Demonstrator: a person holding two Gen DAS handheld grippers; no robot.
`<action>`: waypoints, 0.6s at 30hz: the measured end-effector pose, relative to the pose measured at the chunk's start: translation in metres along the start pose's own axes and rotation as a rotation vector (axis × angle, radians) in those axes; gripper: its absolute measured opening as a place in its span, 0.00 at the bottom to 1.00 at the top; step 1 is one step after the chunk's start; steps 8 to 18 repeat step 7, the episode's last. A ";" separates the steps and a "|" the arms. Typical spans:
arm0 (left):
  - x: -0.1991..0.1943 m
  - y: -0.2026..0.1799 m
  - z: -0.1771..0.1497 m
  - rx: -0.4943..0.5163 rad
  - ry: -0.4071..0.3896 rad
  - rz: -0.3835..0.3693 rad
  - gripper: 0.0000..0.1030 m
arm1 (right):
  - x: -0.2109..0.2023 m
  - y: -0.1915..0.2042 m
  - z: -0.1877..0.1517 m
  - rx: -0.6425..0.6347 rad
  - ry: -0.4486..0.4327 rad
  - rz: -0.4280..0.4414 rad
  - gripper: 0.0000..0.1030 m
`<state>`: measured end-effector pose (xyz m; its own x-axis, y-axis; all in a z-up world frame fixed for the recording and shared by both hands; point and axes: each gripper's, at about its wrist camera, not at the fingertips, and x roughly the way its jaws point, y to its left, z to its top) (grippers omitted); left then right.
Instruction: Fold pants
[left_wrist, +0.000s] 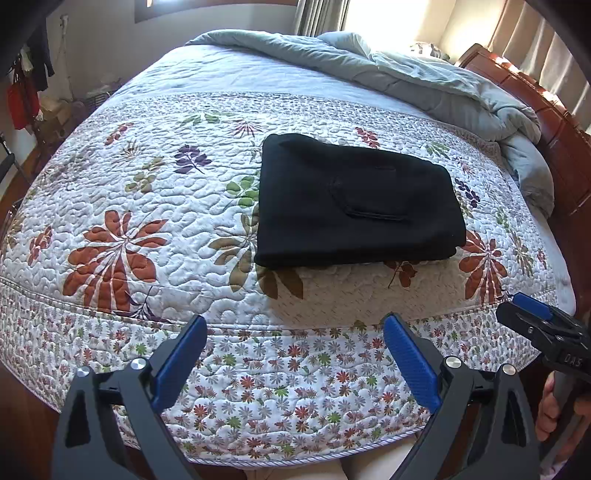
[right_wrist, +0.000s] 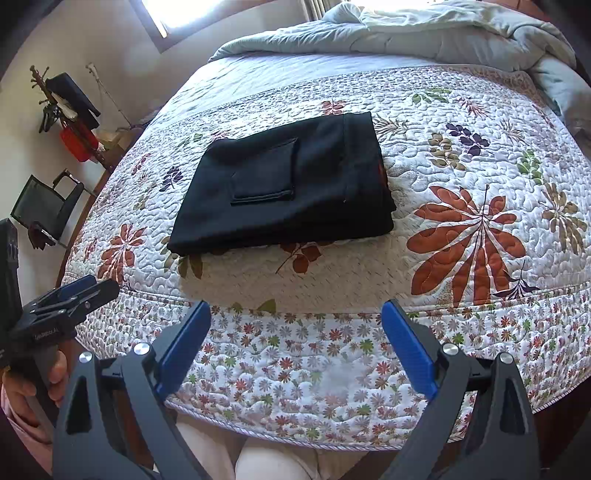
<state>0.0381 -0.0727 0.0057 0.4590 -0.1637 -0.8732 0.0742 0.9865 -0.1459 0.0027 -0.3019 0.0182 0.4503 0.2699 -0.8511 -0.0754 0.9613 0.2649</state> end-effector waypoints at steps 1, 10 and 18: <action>0.001 0.000 0.000 0.000 0.006 0.005 0.94 | 0.000 0.000 0.000 0.000 0.000 -0.001 0.90; 0.002 0.000 -0.002 -0.009 0.021 0.004 0.94 | 0.001 -0.004 -0.001 0.007 0.001 -0.003 0.90; 0.002 0.000 -0.002 -0.009 0.021 0.004 0.94 | 0.001 -0.004 -0.001 0.007 0.001 -0.003 0.90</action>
